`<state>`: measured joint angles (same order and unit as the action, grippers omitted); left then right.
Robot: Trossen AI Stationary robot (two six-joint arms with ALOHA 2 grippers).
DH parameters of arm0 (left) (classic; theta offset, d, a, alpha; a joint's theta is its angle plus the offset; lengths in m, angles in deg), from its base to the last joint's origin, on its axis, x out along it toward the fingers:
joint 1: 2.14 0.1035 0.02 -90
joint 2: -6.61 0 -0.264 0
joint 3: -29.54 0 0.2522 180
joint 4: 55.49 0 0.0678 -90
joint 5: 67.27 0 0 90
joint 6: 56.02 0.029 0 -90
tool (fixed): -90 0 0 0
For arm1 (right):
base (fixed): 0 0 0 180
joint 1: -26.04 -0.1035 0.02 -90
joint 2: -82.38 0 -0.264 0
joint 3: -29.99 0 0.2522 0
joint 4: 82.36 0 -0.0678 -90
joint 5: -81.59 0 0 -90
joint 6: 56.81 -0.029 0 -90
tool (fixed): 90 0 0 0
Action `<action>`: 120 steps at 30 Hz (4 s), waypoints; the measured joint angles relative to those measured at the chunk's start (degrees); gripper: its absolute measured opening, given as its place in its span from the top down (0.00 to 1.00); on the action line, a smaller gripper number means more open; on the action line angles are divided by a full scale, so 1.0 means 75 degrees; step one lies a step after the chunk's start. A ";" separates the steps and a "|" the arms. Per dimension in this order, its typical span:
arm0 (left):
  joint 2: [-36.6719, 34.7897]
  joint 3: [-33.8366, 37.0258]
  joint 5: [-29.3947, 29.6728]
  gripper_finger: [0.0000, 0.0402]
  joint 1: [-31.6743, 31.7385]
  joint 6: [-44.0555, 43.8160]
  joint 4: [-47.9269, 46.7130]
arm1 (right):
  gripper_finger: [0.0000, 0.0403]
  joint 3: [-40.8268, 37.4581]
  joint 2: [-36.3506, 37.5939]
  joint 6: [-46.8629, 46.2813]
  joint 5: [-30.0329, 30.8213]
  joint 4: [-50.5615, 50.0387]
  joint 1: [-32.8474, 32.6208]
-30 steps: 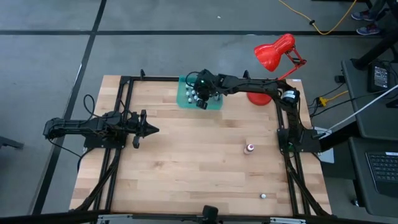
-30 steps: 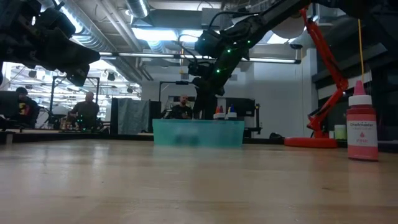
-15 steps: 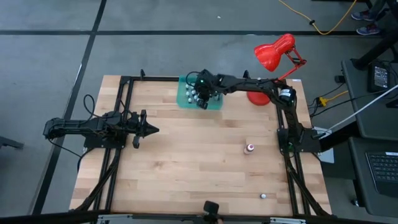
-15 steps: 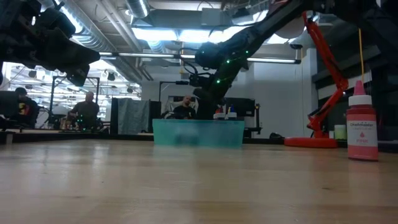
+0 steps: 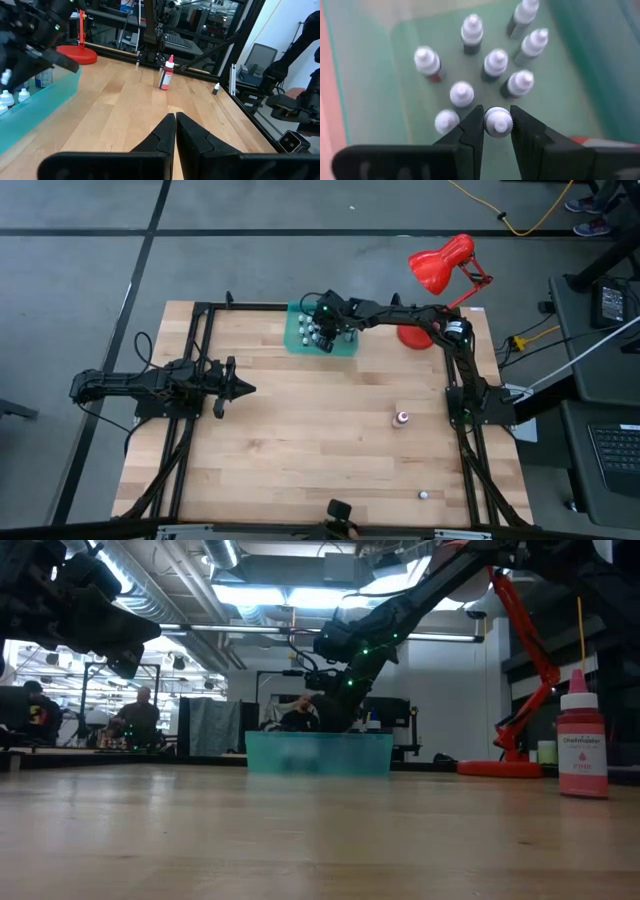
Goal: Pick & Place food coloring
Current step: Put the blue food coloring bottle into the bin
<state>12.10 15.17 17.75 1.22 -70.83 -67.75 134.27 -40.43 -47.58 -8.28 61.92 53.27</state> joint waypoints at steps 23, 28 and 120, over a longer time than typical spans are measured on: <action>0.0000 -0.0002 0.0000 0.97 0.0001 0.0000 0.0000 | 0.79 0.0026 -0.0133 -0.0256 0.0107 -0.0148 -0.0119; 0.0000 -0.0001 0.0001 0.98 0.0000 0.0000 0.0000 | 0.79 0.0023 -0.0135 -0.0297 0.0117 -0.0182 -0.0143; 0.0000 -0.0002 0.0000 0.98 -0.0001 0.0000 0.0000 | 0.76 -0.0431 0.0102 0.0039 0.0380 -0.0352 -0.0411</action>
<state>12.10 15.16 17.76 1.21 -70.83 -67.75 131.03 -39.66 -47.29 -5.42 59.28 50.19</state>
